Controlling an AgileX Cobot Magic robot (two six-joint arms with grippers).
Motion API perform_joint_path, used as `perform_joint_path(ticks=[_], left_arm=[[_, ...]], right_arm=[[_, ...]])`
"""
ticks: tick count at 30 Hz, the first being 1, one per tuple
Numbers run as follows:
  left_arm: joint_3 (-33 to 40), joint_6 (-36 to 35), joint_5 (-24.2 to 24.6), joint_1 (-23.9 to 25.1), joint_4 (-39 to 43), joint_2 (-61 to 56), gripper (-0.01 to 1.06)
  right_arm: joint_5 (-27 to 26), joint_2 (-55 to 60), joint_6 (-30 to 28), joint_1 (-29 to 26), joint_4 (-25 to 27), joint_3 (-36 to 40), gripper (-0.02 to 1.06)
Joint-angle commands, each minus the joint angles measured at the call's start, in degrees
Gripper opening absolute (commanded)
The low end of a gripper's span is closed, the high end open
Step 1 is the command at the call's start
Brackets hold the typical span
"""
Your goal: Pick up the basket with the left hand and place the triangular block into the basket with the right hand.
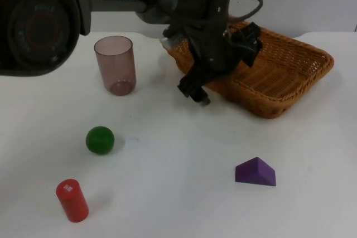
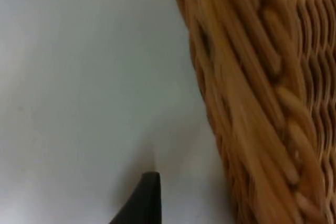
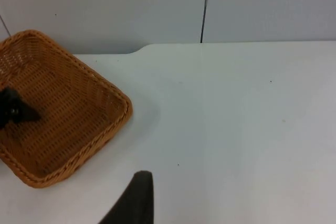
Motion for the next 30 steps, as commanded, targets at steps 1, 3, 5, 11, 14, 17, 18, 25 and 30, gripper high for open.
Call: perform_joint_path(ticks=[1, 3, 5, 11, 14, 17, 18, 25, 30], left_arm=[[-0.5, -0.4, -1.5, -0.2, -0.5, -0.2, 1.05], [-0.5, -0.4, -1.7, -0.2, -0.5, -0.2, 1.05], [-0.5, -0.4, -1.7, 0.3, -0.5, -0.1, 1.01], [-0.5, -0.4, -1.7, 0.5, -0.5, -0.1, 0.70], [-0.5, -0.5, -1.7, 0.5, -1.4, 0.2, 0.48], [-0.5, -0.8, -1.9, 0.5, -4.4, 0.8, 0.47], [-0.5, -0.6, -2.0, 0.5, -6.1, 1.2, 0.47], [-0.5, 0.4, -2.8, 0.5, -7.2, 1.8, 0.43], [-0.5, 0.4, -2.4, 0.5, -7.2, 1.8, 0.16]], right_arm=[[0.0, -0.3, -0.4, -0.1, 0.1, -0.4, 1.05], [0.0, -0.3, -0.4, -0.1, 0.1, -0.4, 1.05], [0.0, -0.3, -0.4, -0.1, 0.1, -0.4, 1.05], [-0.1, -0.3, -0.4, -0.1, 0.1, -0.4, 1.05], [-0.2, -0.3, -0.4, -0.1, -1.5, -0.4, 1.05], [-0.2, -0.3, -0.4, -0.1, -1.5, -0.4, 1.05], [-0.2, -0.3, -0.4, -0.1, -1.3, -0.4, 1.05], [0.3, -0.3, -0.4, -0.1, -1.4, -0.4, 1.05], [0.3, -0.3, -0.4, -0.1, -1.4, -0.4, 1.05]])
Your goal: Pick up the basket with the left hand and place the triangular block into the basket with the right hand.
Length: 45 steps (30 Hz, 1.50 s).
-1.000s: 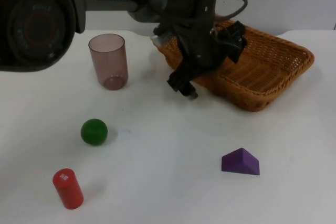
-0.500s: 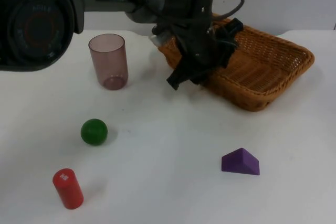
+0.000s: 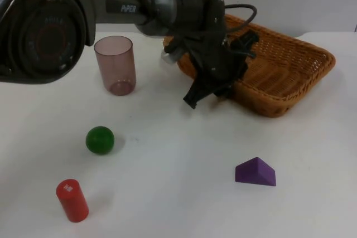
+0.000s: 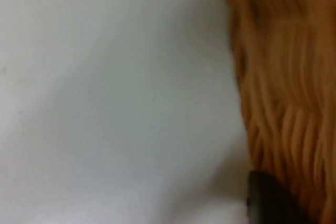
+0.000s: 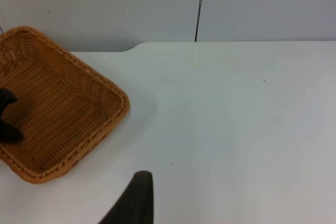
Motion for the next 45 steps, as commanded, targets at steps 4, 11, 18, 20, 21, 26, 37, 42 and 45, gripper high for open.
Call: perform_joint_path(ticks=[4, 11, 18, 20, 21, 26, 37, 42, 45], left_arm=[[-0.4, -0.2, 1.1, -0.1, 0.1, -0.2, 0.00], [-0.5, 1.2, 4.8, -0.1, 0.0, -1.4, 0.00], [-0.8, 18.2, 15.1, -0.3, -2.1, -7.8, 0.00], [-0.8, 22.8, 16.5, -0.3, -3.4, -9.2, 0.00], [-0.8, 26.7, 17.7, -0.3, -4.3, -10.3, 0.00], [-0.8, 45.5, 25.1, -0.1, -9.7, -15.5, 0.00], [10.5, 55.8, 24.0, 3.0, -11.7, -24.8, 0.00], [27.0, 56.6, 10.8, 3.2, -13.5, -32.8, 0.00], [37.7, 57.1, 7.9, 4.2, -14.1, -39.0, 0.00]], right_arm=[[-0.6, -0.3, -0.4, -0.1, -0.4, -0.4, 1.05], [-0.6, -0.3, -0.4, -0.1, -0.4, -0.4, 1.05], [-1.0, -0.3, -0.4, -0.1, -0.4, -0.4, 1.05], [-1.0, -0.3, -0.4, -0.1, -0.4, -0.4, 1.05], [-1.0, -0.6, -0.4, -0.1, -0.2, -0.4, 1.05], [-1.4, -2.2, -0.4, -0.1, -0.2, -0.4, 1.05], [-0.2, -2.9, -0.5, -0.1, 2.3, -0.5, 1.05], [-0.2, -2.9, -0.5, -0.1, 2.4, -0.5, 1.05], [-0.4, -2.9, -0.5, -0.1, 2.5, -0.5, 1.05]])
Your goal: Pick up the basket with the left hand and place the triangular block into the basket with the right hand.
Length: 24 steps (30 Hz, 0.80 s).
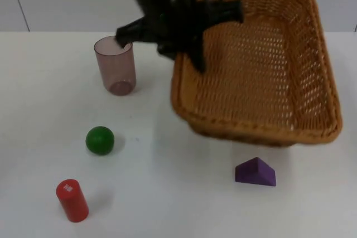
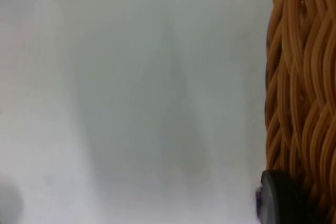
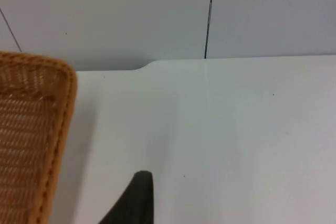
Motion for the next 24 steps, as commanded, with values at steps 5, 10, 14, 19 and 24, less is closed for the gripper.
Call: perform_joint_path(ticks=[5, 10, 14, 19, 24], left_arm=[[18.2, 1.1, -6.1, 3.5, -2.6, -13.8, 0.00], [25.4, 5.4, -2.9, 11.6, -6.6, -21.9, 0.00], [27.8, 15.4, 2.1, 20.2, -13.5, -27.6, 0.00], [28.7, 22.8, 8.8, 28.5, -19.7, -29.5, 0.00], [28.7, 28.0, 11.0, 29.0, -20.3, -29.5, 0.00]], right_arm=[[-0.2, -0.4, -0.5, -0.1, 0.7, -0.3, 1.05], [1.5, -0.2, -5.4, -0.1, 5.2, -0.3, 1.05], [2.7, 0.5, -9.6, -0.1, 10.0, -0.3, 1.05], [2.9, 2.1, -13.1, -0.1, 13.8, -0.3, 1.05], [6.4, 6.0, -21.6, -0.1, 19.8, -0.3, 1.05]])
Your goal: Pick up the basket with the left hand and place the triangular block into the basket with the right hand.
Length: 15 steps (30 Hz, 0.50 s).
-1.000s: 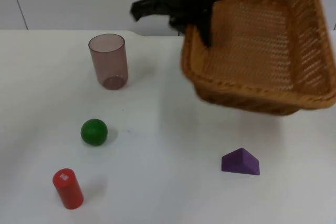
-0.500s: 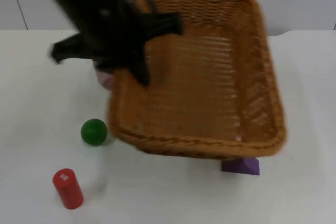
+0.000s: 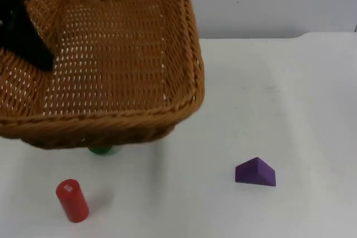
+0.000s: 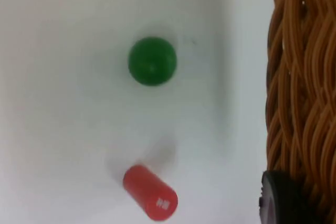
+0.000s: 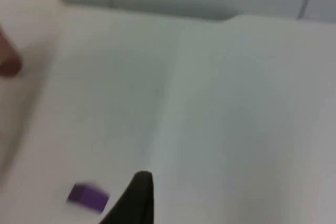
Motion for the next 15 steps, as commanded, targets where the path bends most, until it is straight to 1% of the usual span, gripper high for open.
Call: perform_joint_path(ticks=[1, 2, 3, 4, 6, 7, 8, 9, 11, 12, 13, 15], left_arm=[[0.0, 1.4, 1.0, 0.1, -1.8, -0.6, 0.00], [0.0, 1.4, 1.3, 0.1, -1.2, -0.6, 0.00], [0.0, 1.4, 1.3, 0.1, -1.2, -0.6, 0.00], [0.0, 1.4, 1.1, 0.1, -0.9, -0.6, 0.00], [0.0, 0.6, -0.8, 0.1, -1.3, -0.5, 0.00], [0.0, 0.5, -1.8, 0.1, -1.4, -0.4, 0.00], [0.0, 0.5, -1.8, 0.1, -1.4, -0.4, 0.00], [-0.1, 0.5, -2.3, 0.1, -1.5, -0.4, 0.00], [-0.7, 0.5, -2.3, 0.1, -1.5, 0.3, 0.00], [-0.7, 0.5, -2.3, 0.1, -1.5, 0.3, 0.00], [-1.0, 0.5, -2.0, 0.1, -1.5, 0.6, 0.00], [-1.0, 0.5, -3.3, 0.1, -1.5, 0.7, 0.00]], right_arm=[[1.9, 2.4, -5.7, -0.1, 4.8, -0.3, 1.05], [2.2, 3.8, -7.8, -0.1, 6.9, -0.3, 1.05], [2.2, 3.8, -7.8, -0.1, 6.9, -0.3, 1.05], [2.4, 5.2, -10.9, -0.1, 9.9, -0.3, 1.05], [3.0, 8.0, -15.2, -0.1, 13.4, -0.3, 1.05], [3.3, 9.6, -17.3, -0.1, 14.1, -0.3, 1.05], [3.3, 9.6, -17.3, -0.1, 14.1, -0.3, 1.05], [3.3, 11.0, -19.0, 0.3, 14.0, -0.3, 1.05], [2.8, 13.9, -21.4, 2.7, 12.0, -0.3, 1.05], [2.8, 13.9, -21.4, 2.7, 12.0, -0.3, 1.05], [2.3, 16.0, -22.2, 4.7, 10.3, -0.3, 1.05], [1.0, 19.3, -22.3, 9.9, 7.5, -0.3, 1.05]])
